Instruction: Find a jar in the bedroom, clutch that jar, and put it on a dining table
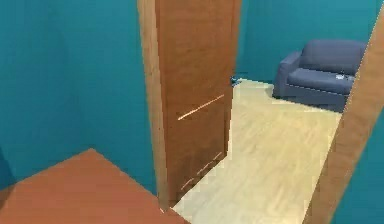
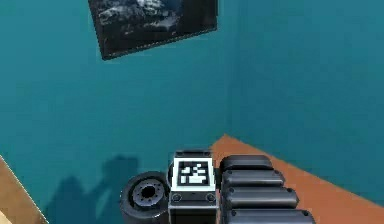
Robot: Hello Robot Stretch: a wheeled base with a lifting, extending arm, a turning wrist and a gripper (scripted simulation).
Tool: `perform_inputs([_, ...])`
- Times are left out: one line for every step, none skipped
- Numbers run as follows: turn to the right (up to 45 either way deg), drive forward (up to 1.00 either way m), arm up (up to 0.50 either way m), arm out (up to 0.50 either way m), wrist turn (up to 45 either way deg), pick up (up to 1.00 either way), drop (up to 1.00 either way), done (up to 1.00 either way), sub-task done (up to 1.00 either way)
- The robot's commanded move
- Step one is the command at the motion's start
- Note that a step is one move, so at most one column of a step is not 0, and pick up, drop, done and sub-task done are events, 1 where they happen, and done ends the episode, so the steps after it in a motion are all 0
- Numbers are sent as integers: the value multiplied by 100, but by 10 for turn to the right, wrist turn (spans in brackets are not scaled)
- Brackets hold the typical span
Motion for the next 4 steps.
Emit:
perform_inputs([0, 80, 0, 0, 0, 0, 0, 0, 0])
perform_inputs([390, 0, 0, 0, 0, 0, 0, 0, 0])
perform_inputs([0, 5, 0, 0, 0, 0, 0, 0, 0])
perform_inputs([0, 45, 0, 0, 0, 0, 0, 0, 0])
